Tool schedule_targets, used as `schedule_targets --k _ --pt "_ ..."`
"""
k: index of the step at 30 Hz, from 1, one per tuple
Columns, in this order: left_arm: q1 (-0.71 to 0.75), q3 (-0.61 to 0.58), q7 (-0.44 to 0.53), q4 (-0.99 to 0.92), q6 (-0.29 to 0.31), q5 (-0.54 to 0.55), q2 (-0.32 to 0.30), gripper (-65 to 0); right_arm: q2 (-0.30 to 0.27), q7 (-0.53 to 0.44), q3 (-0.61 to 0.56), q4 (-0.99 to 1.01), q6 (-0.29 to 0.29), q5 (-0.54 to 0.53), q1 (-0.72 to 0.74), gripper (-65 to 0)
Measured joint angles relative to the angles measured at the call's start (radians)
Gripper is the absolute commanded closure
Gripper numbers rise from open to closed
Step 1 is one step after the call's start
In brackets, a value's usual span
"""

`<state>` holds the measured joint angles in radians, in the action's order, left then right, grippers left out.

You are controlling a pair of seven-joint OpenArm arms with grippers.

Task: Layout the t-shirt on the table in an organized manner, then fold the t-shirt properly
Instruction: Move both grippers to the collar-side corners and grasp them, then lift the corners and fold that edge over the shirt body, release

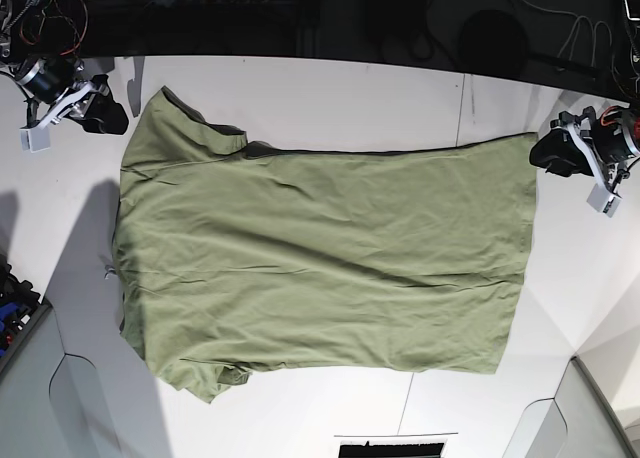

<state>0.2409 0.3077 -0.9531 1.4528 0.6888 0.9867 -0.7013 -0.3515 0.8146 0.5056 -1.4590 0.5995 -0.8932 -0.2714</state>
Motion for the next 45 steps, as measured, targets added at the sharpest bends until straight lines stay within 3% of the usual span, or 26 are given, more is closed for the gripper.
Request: schedule_targets --k 6,14,23,29,31,34,38,45 --pt "-0.001 0.0 0.063 -0.042 -0.026 -0.087 0.0 -33.8 0.0 0.001 -0.002 -0.001 0.003 -0.004 0.0 -27.8" --pt "-0.003 0.004 0.071 -0.14 -0.017 -0.03 0.006 -33.8 0.001 -0.002 -0.068 -0.022 0.003 -0.003 0.005 -27.8" --pt "-0.008 -0.063 0.072 -0.136 0.009 0.001 0.036 -33.7 0.097 -0.003 -0.09 -0.032 0.007 0.011 0.019 -27.8" --pt "-0.008 -0.088 0.083 -0.133 0.012 0.01 0.034 -33.5 0.116 -0.028 -0.091 -0.033 0.008 0.022 0.019 -26.2" --pt "-0.008 -0.089 0.09 -0.133 0.012 0.009 0.034 -28.4 0.116 -0.033 -0.091 -0.033 0.008 0.047 0.028 -16.5" --pt "-0.008 -0.093 0.093 -0.134 0.012 -0.003 0.035 -12.4 0.116 -0.026 -0.091 -0.03 0.003 0.071 0.036 0.0" --pt "-0.005 -0.097 0.092 -0.136 0.011 0.029 0.04 0.0 0.116 -0.025 -0.092 -0.03 0.003 0.068 0.039 0.0" --pt "0.0 -0.097 0.037 -0.096 0.007 0.032 0.039 0.0 0.116 -0.02 -0.092 -0.035 0.003 0.078 0.04 0.0"
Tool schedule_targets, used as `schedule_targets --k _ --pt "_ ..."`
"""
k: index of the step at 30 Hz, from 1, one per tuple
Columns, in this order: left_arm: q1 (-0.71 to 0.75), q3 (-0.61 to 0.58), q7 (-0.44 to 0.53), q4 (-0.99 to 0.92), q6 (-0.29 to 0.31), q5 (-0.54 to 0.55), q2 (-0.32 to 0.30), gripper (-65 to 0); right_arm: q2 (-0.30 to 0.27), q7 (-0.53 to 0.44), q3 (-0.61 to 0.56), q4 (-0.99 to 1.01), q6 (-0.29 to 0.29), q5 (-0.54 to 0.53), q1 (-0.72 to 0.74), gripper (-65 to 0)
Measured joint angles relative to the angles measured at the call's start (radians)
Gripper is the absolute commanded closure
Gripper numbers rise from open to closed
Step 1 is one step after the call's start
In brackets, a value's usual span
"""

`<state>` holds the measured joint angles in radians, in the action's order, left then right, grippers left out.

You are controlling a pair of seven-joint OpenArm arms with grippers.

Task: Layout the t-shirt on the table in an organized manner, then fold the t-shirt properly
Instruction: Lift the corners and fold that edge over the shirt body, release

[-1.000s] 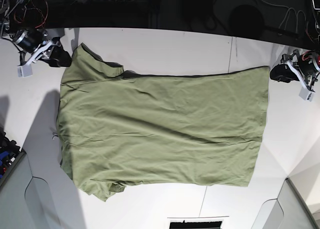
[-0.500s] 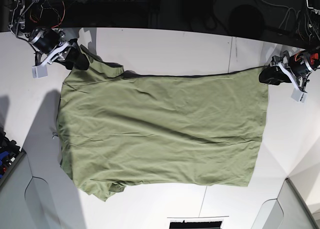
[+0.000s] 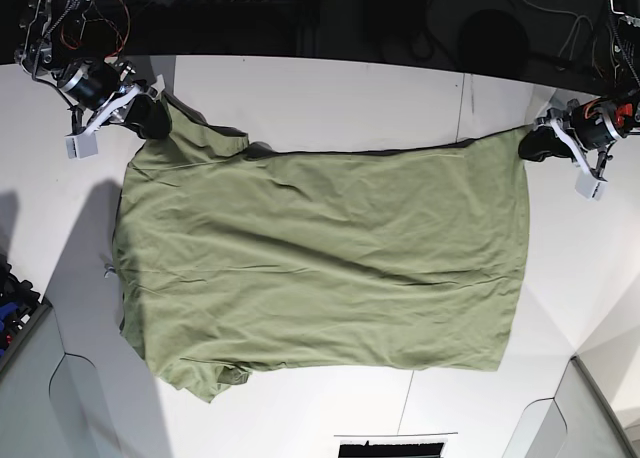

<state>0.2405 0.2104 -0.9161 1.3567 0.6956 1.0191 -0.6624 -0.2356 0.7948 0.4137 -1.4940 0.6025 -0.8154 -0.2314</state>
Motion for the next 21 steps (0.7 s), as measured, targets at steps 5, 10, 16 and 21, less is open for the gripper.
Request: schedule_targets --k 5,10,16,21 --pt "0.098 0.015 -0.027 0.13 -0.006 0.006 -0.029 0.0 -0.002 0.025 0.018 -0.125 -0.016 0.026 -0.098 0.0" --pt "0.155 0.109 -0.029 0.19 -0.006 0.022 -0.035 0.0 -0.02 0.04 0.053 -0.234 -0.017 0.034 -0.184 0.0" --pt "0.22 0.234 -0.058 0.211 -0.006 0.079 -0.056 0.0 -0.078 0.045 0.104 -0.317 -0.014 -0.021 -0.247 0.0" --pt "0.208 0.242 -0.054 0.226 -0.006 0.101 -0.068 0.0 -0.114 0.04 0.119 -0.365 -0.014 -0.026 -0.231 0.0"
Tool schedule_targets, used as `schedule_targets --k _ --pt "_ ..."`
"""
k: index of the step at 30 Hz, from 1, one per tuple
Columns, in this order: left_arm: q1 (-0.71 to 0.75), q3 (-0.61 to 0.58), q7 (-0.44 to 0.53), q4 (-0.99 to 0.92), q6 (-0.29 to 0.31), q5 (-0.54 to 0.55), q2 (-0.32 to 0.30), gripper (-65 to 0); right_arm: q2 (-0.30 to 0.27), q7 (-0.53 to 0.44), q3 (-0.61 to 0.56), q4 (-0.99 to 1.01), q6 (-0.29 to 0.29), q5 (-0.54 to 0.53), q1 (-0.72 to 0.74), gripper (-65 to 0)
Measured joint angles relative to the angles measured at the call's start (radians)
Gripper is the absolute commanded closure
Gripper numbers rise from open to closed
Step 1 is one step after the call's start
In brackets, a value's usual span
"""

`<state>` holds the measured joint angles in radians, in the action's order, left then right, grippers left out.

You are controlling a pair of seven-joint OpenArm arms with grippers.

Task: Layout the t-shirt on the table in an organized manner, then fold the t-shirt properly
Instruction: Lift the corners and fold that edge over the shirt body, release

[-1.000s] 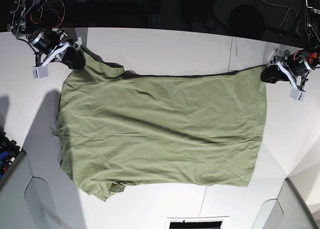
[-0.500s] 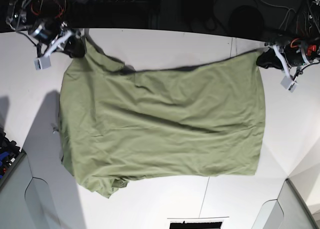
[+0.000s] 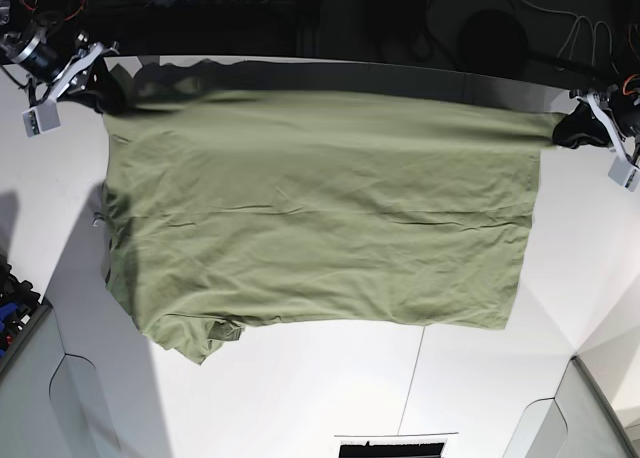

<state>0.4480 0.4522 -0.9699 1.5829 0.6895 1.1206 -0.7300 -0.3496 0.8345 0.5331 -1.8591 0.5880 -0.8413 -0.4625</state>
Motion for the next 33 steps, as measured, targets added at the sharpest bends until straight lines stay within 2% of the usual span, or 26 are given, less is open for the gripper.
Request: schedule_targets --k 5,8,10,15,23,30,31,33 --pt "-0.063 0.0 0.018 0.0 0.0 -0.005 0.001 0.0 0.0 0.008 0.0 0.003 0.003 0.014 0.081 0.0" --pt "-0.089 -0.027 0.087 -0.012 0.003 -0.085 -0.002 0.0 0.001 -0.003 0.0 0.026 0.002 0.03 0.15 0.0" --pt "-0.1 -0.071 0.14 -0.043 0.005 -0.133 -0.001 0.0 0.0 -0.002 -0.002 0.048 0.0 0.035 0.186 0.0" --pt "-0.237 -0.212 0.187 -0.146 0.008 -0.237 0.004 0.0 0.002 -0.004 -0.042 0.172 0.0 0.068 0.3 0.0" --pt "-0.438 -0.354 0.196 -0.342 0.007 -0.261 0.003 0.0 0.003 -0.029 -0.076 0.329 -0.004 0.103 0.412 0.0" --pt "-0.52 -0.423 0.306 -0.459 0.008 -0.342 0.018 0.0 0.003 -0.066 -0.106 0.443 -0.003 0.15 0.477 0.0" --pt "-0.52 -0.424 0.317 -0.469 0.008 -0.341 0.02 -3.7 0.003 -0.076 -0.111 0.455 -0.003 0.153 0.479 -2.1" --pt "-0.527 -0.425 0.323 -0.48 0.008 -0.343 0.021 -15.7 0.003 -0.077 -0.12 0.476 -0.003 0.162 0.496 -16.5"
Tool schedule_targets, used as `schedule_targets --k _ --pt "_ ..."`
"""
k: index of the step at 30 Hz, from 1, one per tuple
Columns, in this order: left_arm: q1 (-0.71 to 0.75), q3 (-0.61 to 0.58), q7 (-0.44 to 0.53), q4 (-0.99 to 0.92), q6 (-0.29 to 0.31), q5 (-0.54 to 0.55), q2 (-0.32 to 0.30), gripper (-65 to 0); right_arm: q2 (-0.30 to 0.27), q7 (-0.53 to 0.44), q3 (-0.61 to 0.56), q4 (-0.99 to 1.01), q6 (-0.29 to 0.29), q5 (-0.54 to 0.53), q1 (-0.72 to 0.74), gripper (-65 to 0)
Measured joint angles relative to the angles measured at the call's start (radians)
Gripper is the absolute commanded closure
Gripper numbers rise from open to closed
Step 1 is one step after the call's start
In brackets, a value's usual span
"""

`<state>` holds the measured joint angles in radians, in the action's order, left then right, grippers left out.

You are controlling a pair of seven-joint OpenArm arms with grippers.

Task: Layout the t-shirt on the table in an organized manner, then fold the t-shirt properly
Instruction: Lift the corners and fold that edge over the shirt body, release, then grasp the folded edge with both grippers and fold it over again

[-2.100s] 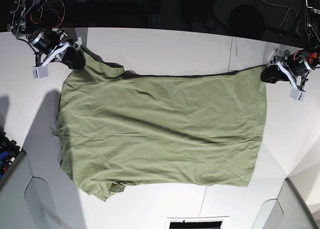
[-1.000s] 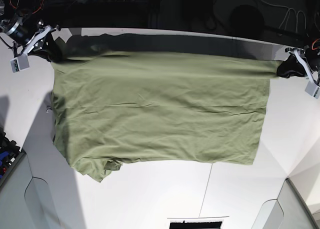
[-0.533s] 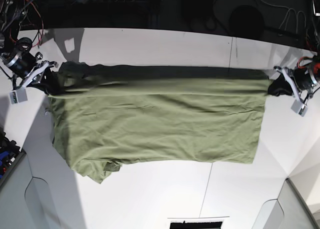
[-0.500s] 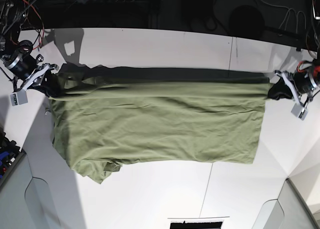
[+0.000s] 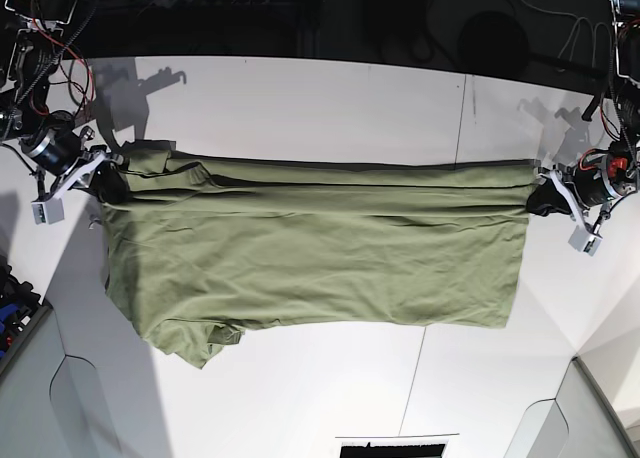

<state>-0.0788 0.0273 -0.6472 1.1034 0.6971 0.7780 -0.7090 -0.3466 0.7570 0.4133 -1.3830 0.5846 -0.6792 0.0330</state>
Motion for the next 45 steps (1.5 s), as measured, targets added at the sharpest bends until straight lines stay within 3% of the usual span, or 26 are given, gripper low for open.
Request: schedule_targets --k 2,3,7,9,15,17,19,20,26,31,33,36,38,42,45 --pt "-0.005 0.0 -0.002 -0.002 -0.001 -0.002 -0.003 -25.5 0.0 -0.005 -0.003 0.003 0.0 0.007 0.017 -25.5" --pt "-0.008 0.0 -0.009 -0.002 0.0 0.002 -0.003 -27.1 0.0 -0.005 -0.003 0.003 -0.001 0.003 0.024 -26.8" --pt "-0.004 0.019 -0.146 0.036 -0.003 0.096 -0.009 -27.1 0.001 0.068 0.026 -0.029 -0.005 0.004 0.019 -26.7" --pt "0.012 0.057 -0.159 0.08 -0.006 0.161 -0.021 -27.1 0.001 0.079 0.072 -0.066 -0.007 -0.015 0.003 -26.7" --pt "0.064 0.196 -0.16 0.227 -0.008 0.21 -0.069 -27.1 -0.005 0.061 0.183 -0.142 -0.008 -0.042 -0.039 -26.7" --pt "0.064 0.194 -0.161 0.256 -0.008 0.217 -0.061 -27.1 -0.001 0.037 0.17 -0.142 -0.008 -0.038 -0.032 -23.4" --pt "0.064 0.193 -0.156 0.272 -0.008 0.219 -0.037 -26.7 0.0 0.026 0.143 -0.137 -0.008 -0.034 -0.003 -9.7" --pt "0.064 0.193 -0.155 0.275 -0.008 0.217 -0.022 -25.2 0.0 0.019 0.126 -0.133 -0.008 -0.034 0.014 -0.4" --pt "0.066 0.134 -0.09 0.275 -0.008 0.077 0.061 -2.6 0.0 -0.006 -0.051 -0.025 -0.011 0.062 0.117 0.0" --pt "0.065 0.072 -0.093 0.275 -0.007 0.053 0.069 -2.0 0.021 0.0 -0.146 0.007 -0.012 0.115 0.161 0.0" --pt "0.065 0.075 -0.116 0.275 -0.007 0.061 0.069 -6.2 0.034 0.042 -0.138 0.007 -0.023 0.115 0.154 0.0" --pt "0.068 0.114 -0.196 0.275 -0.008 0.164 0.057 -25.0 0.043 0.094 -0.067 -0.016 -0.028 0.066 0.13 0.0" --pt "0.088 0.159 -0.229 0.275 -0.007 0.25 0.044 -30.1 0.04 0.114 0.017 -0.055 -0.029 0.025 0.108 0.0" --pt "0.183 0.25 -0.247 0.277 -0.008 0.281 0.037 -30.1 0.031 0.119 0.185 -0.089 -0.034 -0.035 0.021 -21.8" --pt "0.224 0.298 -0.251 0.277 -0.008 0.31 0.041 -30.1 0.04 0.127 0.256 -0.084 -0.031 -0.04 -0.048 -29.0"
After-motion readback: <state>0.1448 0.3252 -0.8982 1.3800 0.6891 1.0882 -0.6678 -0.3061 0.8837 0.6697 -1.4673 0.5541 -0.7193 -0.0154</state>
